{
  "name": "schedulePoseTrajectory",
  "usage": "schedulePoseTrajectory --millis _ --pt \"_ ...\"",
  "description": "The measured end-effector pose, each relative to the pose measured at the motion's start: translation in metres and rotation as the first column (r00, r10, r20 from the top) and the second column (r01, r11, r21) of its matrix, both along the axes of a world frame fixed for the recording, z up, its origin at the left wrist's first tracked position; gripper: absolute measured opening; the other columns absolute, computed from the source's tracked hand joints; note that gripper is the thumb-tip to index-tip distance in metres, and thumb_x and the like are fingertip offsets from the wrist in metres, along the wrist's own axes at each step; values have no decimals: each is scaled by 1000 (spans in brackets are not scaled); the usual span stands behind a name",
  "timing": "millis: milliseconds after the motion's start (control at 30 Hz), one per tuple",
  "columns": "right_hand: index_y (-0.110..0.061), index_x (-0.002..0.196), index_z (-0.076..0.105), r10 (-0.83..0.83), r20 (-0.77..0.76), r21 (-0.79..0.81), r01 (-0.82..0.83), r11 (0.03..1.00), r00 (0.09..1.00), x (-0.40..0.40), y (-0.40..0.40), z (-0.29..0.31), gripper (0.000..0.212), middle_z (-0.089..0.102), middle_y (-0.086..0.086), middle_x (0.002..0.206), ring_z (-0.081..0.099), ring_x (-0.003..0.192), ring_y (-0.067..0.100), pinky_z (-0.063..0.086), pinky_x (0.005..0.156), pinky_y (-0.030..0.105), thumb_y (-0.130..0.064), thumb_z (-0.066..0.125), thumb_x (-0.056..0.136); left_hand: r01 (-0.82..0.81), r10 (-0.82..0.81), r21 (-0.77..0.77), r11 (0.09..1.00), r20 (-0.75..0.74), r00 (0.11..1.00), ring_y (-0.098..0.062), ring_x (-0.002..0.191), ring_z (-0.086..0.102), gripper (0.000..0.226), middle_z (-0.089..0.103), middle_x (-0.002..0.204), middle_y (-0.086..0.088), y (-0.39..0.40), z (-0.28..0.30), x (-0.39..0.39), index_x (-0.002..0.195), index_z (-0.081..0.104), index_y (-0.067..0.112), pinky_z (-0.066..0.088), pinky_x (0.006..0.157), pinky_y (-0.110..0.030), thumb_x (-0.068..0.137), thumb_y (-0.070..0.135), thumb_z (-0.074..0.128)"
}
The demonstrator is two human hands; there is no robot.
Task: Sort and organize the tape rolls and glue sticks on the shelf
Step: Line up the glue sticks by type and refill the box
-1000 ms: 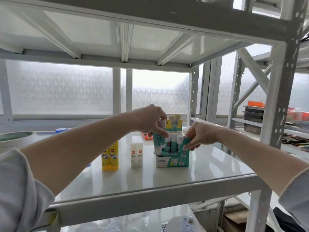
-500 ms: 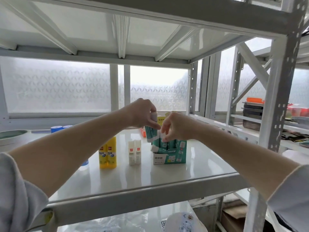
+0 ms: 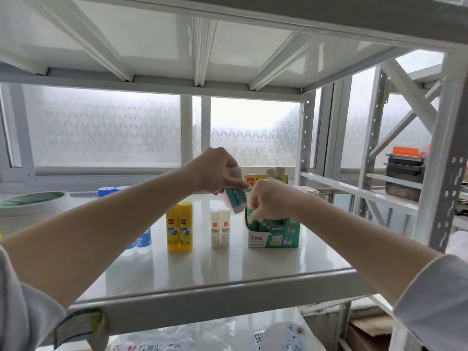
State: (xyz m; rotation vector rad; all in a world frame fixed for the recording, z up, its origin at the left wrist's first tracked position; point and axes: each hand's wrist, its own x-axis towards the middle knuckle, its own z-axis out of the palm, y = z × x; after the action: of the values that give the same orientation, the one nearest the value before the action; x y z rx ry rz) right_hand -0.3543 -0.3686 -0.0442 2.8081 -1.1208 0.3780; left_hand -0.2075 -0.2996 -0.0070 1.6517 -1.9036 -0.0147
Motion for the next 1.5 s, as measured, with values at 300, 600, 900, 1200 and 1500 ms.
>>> schedulePoseTrajectory --millis 300,600,900,1200,1500 --pt "-12 91 76 -70 67 17 69 997 995 -32 -13 17 15 66 -5 85 61 80 13 50 66 23 -16 75 77 -13 11 34 999 49 999 -18 65 60 26 68 74 -6 -29 -23 -32 76 67 6 50 60 -31 70 27 81" --pt "-7 86 75 -46 115 33 43 999 992 -45 -19 13 21 60 -12 78 56 76 10 46 61 22 -27 74 76 -84 88 -28 996 271 958 -18 71 56 30 60 72 3 -46 -39 -52 79 69 15 48 63 -33 69 42 79" --pt "-18 101 73 16 158 51 -24 998 987 -45 -11 12 25 57 -9 93 54 84 12 43 70 25 -35 69 82 -23 54 -107 994 297 953 -22 86 65 44 71 93 -2 -39 -50 -40 104 66 17 53 80 -36 69 39 79" --pt "-19 91 71 -46 110 -48 52 997 993 -30 -13 8 30 61 -3 90 60 85 17 45 63 28 -44 73 73 11 28 -167 986 230 973 -21 90 64 50 68 101 -3 -35 -61 -36 106 64 18 53 79 -36 63 30 85" --pt "-8 85 71 -103 205 145 73 987 973 -24 -16 6 33 70 4 82 67 82 20 55 71 37 -38 77 72 1 0 -99 995 16 1000 -13 75 64 48 68 100 1 -27 -62 -35 110 62 16 56 70 -27 67 20 83"
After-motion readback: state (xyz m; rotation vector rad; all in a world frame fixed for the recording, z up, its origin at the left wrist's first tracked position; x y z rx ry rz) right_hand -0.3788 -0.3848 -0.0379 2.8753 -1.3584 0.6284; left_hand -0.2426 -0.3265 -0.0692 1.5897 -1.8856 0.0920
